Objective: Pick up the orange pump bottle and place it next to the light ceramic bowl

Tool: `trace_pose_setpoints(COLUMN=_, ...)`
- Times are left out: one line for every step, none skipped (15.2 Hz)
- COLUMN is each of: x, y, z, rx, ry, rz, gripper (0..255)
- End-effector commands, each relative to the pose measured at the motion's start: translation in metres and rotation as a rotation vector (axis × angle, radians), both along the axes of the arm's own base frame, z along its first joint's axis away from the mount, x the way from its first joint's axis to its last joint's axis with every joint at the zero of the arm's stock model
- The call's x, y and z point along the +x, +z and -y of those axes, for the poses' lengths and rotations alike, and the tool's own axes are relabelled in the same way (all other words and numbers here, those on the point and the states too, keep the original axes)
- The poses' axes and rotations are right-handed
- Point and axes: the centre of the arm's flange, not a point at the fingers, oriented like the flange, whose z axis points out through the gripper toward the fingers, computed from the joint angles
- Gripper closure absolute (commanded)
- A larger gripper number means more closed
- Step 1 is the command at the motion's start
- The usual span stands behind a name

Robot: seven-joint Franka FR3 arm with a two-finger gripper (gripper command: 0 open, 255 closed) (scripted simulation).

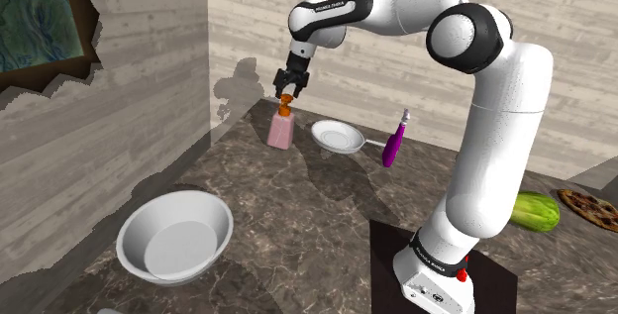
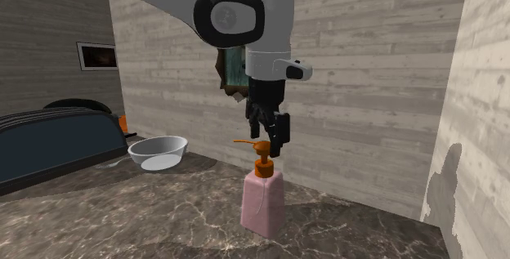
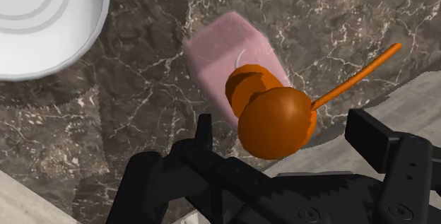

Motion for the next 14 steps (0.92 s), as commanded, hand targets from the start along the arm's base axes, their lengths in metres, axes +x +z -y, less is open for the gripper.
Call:
trace_pose_setpoints(x=0.001, y=-0.01, z=-0.001, rx=0.0, ry=0.0, rz=0.001, gripper=0)
trace_pose_setpoints(x=0.001, y=-0.015, z=-0.002, rx=0.0, ry=0.0, rz=0.001, gripper=0)
trace_pose_setpoints(x=0.002, y=-0.024, z=-0.003, rx=0.0, ry=0.0, rz=0.001, gripper=0)
trace_pose_setpoints(x=0.002, y=-0.024, z=-0.003, rx=0.0, ry=0.0, rz=0.001, gripper=0)
trace_pose_setpoints(x=0.002, y=-0.024, z=-0.003, rx=0.0, ry=0.0, rz=0.001, gripper=0)
trace_pose_setpoints(x=0.002, y=-0.024, z=-0.003, rx=0.0, ry=0.0, rz=0.001, gripper=0)
trace_pose_setpoints(x=0.002, y=-0.024, z=-0.003, rx=0.0, ry=0.0, rz=0.001, gripper=0)
trace_pose_setpoints(x=0.002, y=-0.024, z=-0.003, rx=0.0, ry=0.0, rz=0.001, gripper=0)
trace_pose_setpoints(x=0.002, y=-0.024, z=-0.003, rx=0.0, ry=0.0, rz=0.001, gripper=0)
trace_pose_setpoints(x=0.002, y=-0.024, z=-0.003, rx=0.0, ry=0.0, rz=0.001, gripper=0)
trace_pose_setpoints(x=0.002, y=-0.023, z=-0.003, rx=0.0, ry=0.0, rz=0.001, gripper=0)
trace_pose_setpoints(x=0.002, y=-0.023, z=-0.003, rx=0.0, ry=0.0, rz=0.001, gripper=255)
trace_pose_setpoints(x=0.002, y=-0.023, z=-0.003, rx=0.0, ry=0.0, rz=0.001, gripper=255)
trace_pose_setpoints(x=0.002, y=-0.023, z=-0.003, rx=0.0, ry=0.0, rz=0.001, gripper=255)
